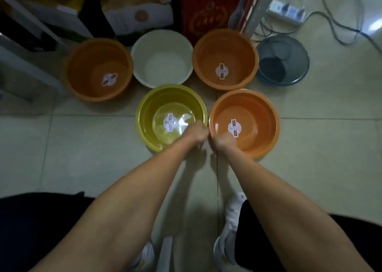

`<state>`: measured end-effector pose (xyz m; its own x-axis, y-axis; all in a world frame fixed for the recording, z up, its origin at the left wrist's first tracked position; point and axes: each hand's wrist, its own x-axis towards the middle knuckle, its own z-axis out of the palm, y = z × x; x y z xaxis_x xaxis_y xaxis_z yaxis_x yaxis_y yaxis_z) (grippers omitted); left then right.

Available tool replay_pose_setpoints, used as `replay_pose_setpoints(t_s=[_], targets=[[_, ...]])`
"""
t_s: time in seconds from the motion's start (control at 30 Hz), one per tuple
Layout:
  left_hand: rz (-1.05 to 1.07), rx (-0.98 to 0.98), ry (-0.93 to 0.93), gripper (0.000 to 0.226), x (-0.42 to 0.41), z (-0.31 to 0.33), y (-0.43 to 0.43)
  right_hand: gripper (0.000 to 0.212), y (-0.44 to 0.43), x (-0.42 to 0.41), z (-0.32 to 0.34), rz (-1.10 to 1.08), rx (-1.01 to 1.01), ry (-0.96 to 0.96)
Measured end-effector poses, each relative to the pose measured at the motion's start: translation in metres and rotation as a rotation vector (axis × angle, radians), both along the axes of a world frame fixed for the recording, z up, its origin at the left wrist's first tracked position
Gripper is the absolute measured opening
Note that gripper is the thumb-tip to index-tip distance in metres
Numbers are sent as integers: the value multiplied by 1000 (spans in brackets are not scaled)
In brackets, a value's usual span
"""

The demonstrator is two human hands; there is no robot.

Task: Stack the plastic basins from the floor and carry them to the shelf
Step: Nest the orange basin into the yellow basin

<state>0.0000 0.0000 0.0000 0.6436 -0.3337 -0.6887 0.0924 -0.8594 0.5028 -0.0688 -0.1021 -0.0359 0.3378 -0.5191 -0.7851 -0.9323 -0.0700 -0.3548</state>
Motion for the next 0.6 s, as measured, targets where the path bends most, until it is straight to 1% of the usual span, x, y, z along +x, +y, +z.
replay_pose_setpoints(t_s=[0.03, 0.07, 0.1, 0.13, 0.17, 0.2, 0.23, 0.27, 0.33, 0.37, 0.43, 0.47, 0.5, 0.53, 0.57, 0.6], targets=[[-11, -29, 81, 33, -7, -10, -9, 55, -13, -4, -8, -70, -14, 26], [8, -44, 186, 32, -17, -20, -15, 52, -26, -13, -16, -196, -36, 56], [33, -46, 294, 31, -30, -32, -20, 54, -37, -22, -27, -327, -88, 94], [51, -36, 390, 29, -43, -43, -26, 63, -50, -32, -38, -467, -146, 140], [102, -29, 448, 25, -51, -53, -33, 70, -61, -37, -45, -569, -181, 168], [186, -40, 490, 18, -57, -62, -39, 73, -69, -40, -50, -649, -188, 206], [289, -83, 524, 13, -62, -73, -44, 70, -77, -42, -55, -714, -190, 217], [406, -137, 550, 10, -65, -85, -47, 66, -83, -44, -60, -764, -191, 225], [563, -182, 602, 13, -75, -98, -47, 60, -92, -45, -64, -848, -175, 193], [611, -195, 601, 15, -77, -102, -45, 57, -94, -43, -61, -887, -176, 177], [704, -240, 576, 6, -78, -104, -42, 52, -100, -44, -65, -983, -167, 186], [738, -266, 564, 5, -75, -101, -42, 51, -101, -47, -65, -1020, -138, 194], [739, -304, 561, 2, -73, -93, -43, 54, -102, -51, -63, -996, -75, 137], [720, -352, 563, 9, -69, -82, -47, 57, -104, -54, -61, -980, -1, 38], [672, -400, 556, 24, -65, -69, -53, 59, -108, -56, -56, -961, 37, 14], [618, -445, 546, 35, -59, -55, -60, 57, -111, -55, -47, -990, 29, 3]])
